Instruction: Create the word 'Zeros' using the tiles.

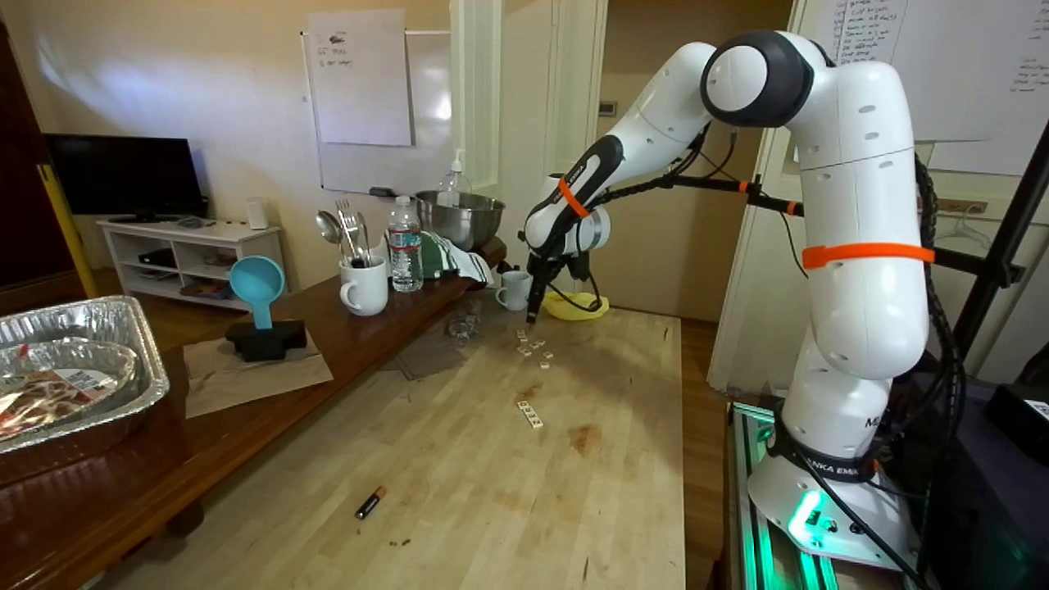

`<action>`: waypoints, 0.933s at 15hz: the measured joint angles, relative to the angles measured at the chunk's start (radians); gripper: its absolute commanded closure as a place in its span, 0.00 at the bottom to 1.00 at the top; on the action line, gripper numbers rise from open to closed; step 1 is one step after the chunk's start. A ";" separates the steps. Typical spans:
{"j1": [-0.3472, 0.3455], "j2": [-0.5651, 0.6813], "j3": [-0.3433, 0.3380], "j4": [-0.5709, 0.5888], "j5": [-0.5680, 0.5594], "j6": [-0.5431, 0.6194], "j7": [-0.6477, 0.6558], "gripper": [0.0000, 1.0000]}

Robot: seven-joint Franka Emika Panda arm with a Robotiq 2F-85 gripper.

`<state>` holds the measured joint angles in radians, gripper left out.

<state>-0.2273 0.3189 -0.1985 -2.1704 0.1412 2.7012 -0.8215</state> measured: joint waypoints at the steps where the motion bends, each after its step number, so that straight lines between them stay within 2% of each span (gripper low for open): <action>1: -0.014 0.020 0.009 0.020 0.000 0.000 0.001 0.70; 5: -0.061 0.086 0.056 0.091 0.000 0.000 0.003 1.00; 9: -0.086 0.140 0.091 0.146 -0.001 0.000 0.008 1.00; 14: -0.090 0.181 0.099 0.177 -0.022 0.000 0.016 1.00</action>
<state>-0.3172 0.4996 -0.0997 -1.9935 0.1188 2.7016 -0.8052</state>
